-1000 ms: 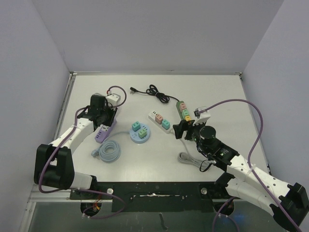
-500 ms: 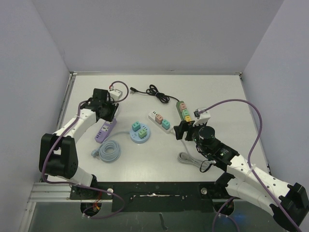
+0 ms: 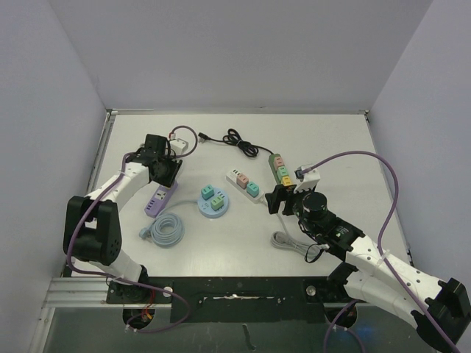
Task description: Insert the plug
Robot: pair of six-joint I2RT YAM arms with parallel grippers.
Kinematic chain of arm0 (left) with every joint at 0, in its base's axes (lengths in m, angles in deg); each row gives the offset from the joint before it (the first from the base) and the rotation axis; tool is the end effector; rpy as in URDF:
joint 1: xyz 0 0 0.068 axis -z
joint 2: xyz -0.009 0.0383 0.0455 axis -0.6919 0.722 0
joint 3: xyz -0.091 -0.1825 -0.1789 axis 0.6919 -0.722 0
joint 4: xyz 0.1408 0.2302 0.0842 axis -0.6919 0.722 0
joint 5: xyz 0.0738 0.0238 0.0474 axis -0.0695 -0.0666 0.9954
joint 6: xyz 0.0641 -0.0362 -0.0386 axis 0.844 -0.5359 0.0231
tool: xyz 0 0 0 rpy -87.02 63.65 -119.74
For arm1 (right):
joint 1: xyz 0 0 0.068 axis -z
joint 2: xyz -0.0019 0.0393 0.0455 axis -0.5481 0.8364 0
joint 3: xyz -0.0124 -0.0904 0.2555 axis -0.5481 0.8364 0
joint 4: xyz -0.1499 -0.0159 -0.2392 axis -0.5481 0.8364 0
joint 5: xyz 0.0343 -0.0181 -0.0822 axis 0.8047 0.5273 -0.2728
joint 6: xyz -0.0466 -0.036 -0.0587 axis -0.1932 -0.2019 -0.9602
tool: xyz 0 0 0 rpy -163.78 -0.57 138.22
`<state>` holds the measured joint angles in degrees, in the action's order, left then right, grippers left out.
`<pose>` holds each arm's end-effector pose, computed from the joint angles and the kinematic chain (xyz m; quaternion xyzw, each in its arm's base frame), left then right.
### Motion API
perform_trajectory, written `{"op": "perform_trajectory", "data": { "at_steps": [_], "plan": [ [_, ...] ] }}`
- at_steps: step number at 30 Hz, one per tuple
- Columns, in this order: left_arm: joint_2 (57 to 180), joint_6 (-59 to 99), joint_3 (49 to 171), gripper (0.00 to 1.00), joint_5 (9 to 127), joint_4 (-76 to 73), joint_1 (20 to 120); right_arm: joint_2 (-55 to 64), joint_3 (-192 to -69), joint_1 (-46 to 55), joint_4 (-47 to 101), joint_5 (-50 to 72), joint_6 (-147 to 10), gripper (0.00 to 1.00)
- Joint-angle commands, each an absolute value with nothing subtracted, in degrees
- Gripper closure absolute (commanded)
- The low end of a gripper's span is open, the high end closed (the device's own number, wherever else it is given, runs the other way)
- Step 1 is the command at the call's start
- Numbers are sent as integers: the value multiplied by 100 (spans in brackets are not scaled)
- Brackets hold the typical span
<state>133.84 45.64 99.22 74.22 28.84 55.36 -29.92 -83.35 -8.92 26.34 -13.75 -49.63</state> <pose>0.3564 -0.0755 0.1727 0.2169 0.9362 -0.0103 0.2764 0.1990 0.1510 0.2300 -0.0275 0.8086 0.2194 0.5452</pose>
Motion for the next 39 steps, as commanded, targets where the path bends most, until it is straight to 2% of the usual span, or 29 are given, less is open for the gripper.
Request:
{"op": "perform_trajectory", "data": {
  "at_steps": [1, 7, 12, 18, 21, 32, 37, 39],
  "plan": [
    [13707, 4649, 10181, 90, 7615, 2881, 5521, -2999, -8495, -939, 2508, -1380, -4984, 19],
    [13850, 4761, 10375, 90, 7675, 3021, 5496, -2999, -8518, -939, 2547, -1404, -5020, 19],
    [13960, 4771, 10436, 91, 7090, 3082, 5375, -2968, -8535, -939, 2544, -1396, -5029, 19],
    [14062, 4392, 10115, 90, 7117, 2781, 5308, -2971, -8563, -939, 2592, -1414, -5006, 19],
    [13998, 4147, 9812, 90, 6709, 2543, 5054, -2990, -8530, -939, 2526, -1413, -4995, 19],
    [14039, 4472, 9273, 94, 6315, 2238, 4768, -3015, -8562, -938, 2489, -1333, -5016, 19],
    [14096, 4461, 9395, 92, 6147, 2277, 4765, -3099, -8603, -939, 2540, -1351, -5056, 19],
    [13993, 4409, 9474, 86, 6146, 2254, 4765, -3154, -8622, -939, 2579, -1384, -5052, 19]
  ]
}}
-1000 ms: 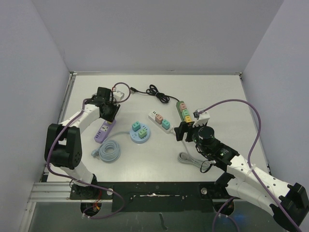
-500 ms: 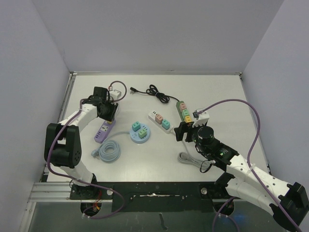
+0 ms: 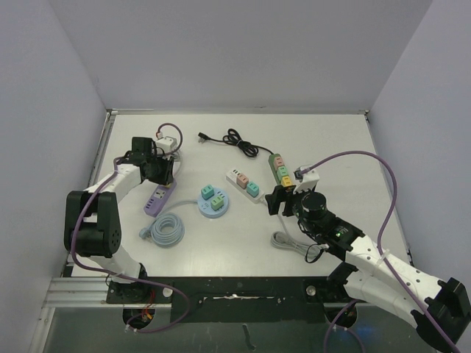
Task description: Insert the plug
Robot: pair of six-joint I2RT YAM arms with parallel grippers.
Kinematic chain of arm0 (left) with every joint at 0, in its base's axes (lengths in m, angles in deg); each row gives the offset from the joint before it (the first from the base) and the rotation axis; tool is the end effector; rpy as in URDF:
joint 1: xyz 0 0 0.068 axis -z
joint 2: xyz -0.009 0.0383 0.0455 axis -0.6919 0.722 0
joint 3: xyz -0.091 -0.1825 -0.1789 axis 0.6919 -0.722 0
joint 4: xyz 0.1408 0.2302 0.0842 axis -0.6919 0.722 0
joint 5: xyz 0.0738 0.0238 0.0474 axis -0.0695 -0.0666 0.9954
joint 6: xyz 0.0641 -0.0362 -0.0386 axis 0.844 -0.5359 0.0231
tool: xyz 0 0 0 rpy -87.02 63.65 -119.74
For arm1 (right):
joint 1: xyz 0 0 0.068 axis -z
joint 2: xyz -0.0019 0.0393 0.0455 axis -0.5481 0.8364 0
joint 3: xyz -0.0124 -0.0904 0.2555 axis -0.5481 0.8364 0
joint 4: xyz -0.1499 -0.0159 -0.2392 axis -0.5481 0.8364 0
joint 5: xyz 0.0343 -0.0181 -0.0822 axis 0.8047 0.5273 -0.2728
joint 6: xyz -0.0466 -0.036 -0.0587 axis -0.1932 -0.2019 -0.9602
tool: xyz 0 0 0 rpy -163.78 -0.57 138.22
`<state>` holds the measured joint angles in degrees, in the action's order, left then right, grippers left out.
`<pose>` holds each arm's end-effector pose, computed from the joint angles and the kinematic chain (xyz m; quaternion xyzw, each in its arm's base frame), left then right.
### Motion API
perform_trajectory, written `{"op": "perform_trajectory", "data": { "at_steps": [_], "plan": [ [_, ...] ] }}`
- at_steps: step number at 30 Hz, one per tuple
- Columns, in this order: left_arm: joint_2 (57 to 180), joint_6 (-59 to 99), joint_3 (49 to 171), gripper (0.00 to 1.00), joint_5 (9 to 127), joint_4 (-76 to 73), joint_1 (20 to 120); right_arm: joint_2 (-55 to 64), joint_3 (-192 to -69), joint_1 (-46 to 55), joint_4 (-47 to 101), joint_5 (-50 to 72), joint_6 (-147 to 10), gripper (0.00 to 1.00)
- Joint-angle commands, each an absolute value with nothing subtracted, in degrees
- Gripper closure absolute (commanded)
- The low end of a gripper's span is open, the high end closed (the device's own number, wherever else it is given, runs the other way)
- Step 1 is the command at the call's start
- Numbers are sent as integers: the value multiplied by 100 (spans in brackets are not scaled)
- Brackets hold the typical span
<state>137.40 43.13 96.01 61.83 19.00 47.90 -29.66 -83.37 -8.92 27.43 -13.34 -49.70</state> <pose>0.3725 -0.0448 0.1477 0.1653 0.9321 -0.0993 0.3065 0.1985 0.1512 0.2265 -0.0324 0.8151 0.2156 0.5368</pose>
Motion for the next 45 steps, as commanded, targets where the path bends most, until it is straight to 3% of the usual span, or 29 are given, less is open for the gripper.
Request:
{"op": "perform_trajectory", "data": {
  "at_steps": [1, 3, 6, 8, 16, 20, 23, 30, 36, 45],
  "plan": [
    [13919, 4366, 9520, 81, 6146, 2235, 4765, -3202, -8623, -938, 2586, -1392, -5056, 19],
    [13760, 4322, 9637, 74, 6083, 2194, 4767, -3261, -8637, -940, 2595, -1401, -5057, 19],
    [13484, 4245, 9841, 38, 6011, 2224, 4772, -3365, -8665, -939, 2641, -1429, -5061, 19],
    [13255, 4208, 9991, 29, 6035, 2254, 4774, -3407, -8684, -939, 2691, -1458, -4977, 18],
    [12231, 3903, 10232, 28, 6929, 2384, 4781, -3436, -8850, -930, 3194, -1648, -4604, 18],
    [11405, 2695, 9978, 27, 8680, 2156, 4936, -3376, -9265, -921, 4374, -2370, -4079, 17],
    [11140, 1293, 10468, 27, 9682, 3175, 4964, -3323, -9761, -906, 5461, -2855, -3662, 15],
    [9886, 1359, 9882, 25, 8105, 3421, 4915, -3766, -10765, -921, 7231, -3545, -3243, 14],
    [8927, 1369, 9786, 25, 7881, 3853, 4915, -4448, -11679, -922, 8206, -4212, -3317, 10],
    [7754, 1342, 10362, 25, 8471, 4139, 4915, -4711, -12960, -897, 8955, -4917, -3589, 5]
  ]
}}
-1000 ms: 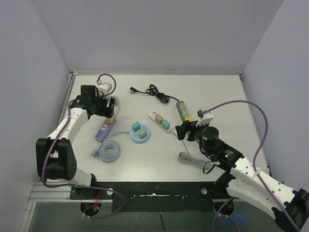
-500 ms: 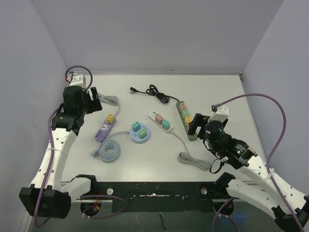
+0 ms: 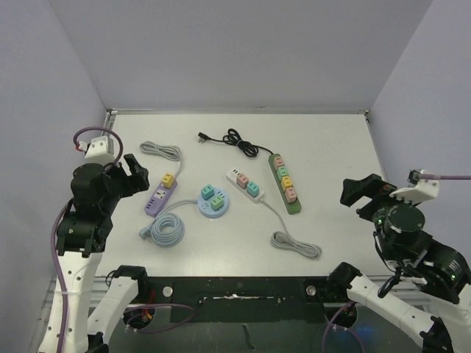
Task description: Insert the plug
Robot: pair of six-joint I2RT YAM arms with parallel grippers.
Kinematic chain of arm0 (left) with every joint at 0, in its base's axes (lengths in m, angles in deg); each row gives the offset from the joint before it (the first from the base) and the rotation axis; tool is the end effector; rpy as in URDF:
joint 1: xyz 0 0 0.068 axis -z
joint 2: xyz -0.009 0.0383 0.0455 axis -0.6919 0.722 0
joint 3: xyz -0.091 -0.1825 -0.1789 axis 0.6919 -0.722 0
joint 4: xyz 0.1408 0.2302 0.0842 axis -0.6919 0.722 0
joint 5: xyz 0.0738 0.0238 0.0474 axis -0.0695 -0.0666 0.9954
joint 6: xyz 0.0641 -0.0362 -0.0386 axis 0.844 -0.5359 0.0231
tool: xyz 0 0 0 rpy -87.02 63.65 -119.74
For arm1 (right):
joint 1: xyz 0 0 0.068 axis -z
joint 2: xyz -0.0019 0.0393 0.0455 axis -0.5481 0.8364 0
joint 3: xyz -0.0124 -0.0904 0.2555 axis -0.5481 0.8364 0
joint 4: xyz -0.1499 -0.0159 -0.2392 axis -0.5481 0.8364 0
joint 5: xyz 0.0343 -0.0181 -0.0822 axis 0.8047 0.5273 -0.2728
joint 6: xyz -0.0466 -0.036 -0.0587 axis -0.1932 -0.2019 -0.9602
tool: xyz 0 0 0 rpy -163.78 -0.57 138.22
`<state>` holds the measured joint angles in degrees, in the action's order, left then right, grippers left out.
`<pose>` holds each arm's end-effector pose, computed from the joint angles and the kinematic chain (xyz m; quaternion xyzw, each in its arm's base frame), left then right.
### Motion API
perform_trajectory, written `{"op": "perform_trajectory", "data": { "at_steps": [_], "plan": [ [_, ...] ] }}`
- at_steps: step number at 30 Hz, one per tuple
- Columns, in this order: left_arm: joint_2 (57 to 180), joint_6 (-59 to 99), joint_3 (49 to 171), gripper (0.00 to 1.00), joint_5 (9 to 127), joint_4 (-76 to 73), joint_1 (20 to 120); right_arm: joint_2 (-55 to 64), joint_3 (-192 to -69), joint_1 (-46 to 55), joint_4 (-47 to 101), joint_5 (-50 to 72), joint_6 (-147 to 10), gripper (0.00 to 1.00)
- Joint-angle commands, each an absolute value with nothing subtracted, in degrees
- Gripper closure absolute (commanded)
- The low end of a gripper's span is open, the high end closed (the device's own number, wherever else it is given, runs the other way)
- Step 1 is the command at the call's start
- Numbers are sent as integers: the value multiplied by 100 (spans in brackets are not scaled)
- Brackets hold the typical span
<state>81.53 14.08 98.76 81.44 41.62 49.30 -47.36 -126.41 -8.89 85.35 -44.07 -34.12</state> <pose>0.1773 -0.0104 0.3874 -0.1123 0.8052 -0.0795 0.5768 0.0864 0.0057 0.4290 0.2341 0.7389 0.1172 0.6209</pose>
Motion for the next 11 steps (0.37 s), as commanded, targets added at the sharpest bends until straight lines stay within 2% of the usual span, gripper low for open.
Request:
{"op": "perform_trajectory", "data": {
  "at_steps": [1, 4, 11],
  "plan": [
    [7631, 1314, 10402, 28, 8567, 4143, 4915, -4723, -13019, -892, 8963, -4940, -3634, 5],
    [7405, 1266, 10509, 31, 8682, 4188, 4915, -4726, -13144, -866, 8931, -4948, -3827, 5],
    [7501, 1153, 10735, 31, 8700, 4484, 4915, -4630, -13015, -834, 8699, -4945, -4027, 6]
  ]
}}
